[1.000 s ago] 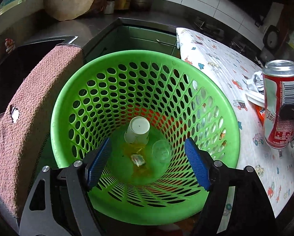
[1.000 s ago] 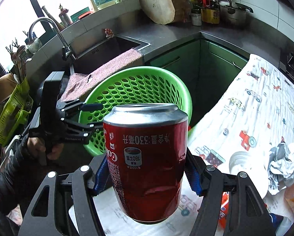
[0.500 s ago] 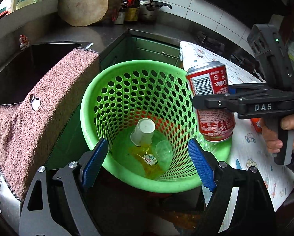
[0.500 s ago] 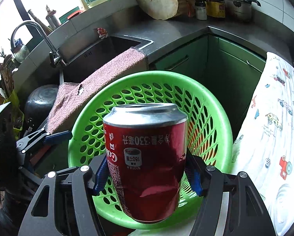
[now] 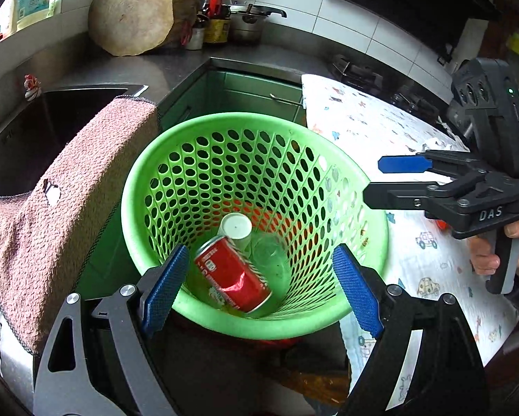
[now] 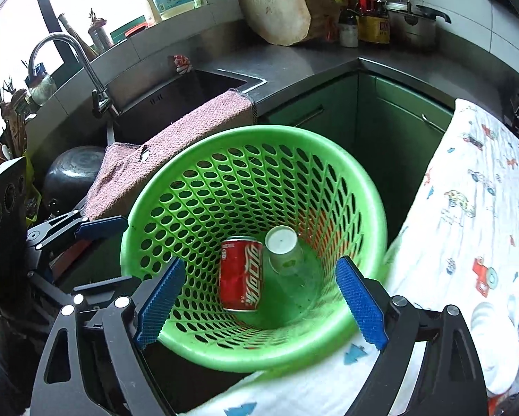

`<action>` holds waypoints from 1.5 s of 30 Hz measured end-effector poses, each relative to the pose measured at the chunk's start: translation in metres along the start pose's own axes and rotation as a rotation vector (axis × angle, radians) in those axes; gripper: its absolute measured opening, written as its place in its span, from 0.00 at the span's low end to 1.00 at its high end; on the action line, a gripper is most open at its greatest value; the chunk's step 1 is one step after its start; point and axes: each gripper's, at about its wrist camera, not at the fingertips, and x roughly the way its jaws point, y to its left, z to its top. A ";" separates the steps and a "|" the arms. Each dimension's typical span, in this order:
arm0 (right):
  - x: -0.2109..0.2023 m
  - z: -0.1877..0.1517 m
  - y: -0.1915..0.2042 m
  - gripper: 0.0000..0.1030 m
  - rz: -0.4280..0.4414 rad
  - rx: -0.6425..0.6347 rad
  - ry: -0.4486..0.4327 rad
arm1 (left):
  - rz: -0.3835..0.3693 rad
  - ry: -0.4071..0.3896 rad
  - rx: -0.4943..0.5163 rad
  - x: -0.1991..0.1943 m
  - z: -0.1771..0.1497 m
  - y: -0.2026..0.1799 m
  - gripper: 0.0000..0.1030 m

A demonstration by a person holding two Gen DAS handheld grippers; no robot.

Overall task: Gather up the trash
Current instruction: 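Grasp white plastic lid with left tool while right tool grasps red snack cup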

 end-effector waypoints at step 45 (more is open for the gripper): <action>-0.261 -0.258 -0.342 0.86 -0.513 0.703 -0.052 | -0.142 0.075 0.237 0.070 0.055 -0.212 0.91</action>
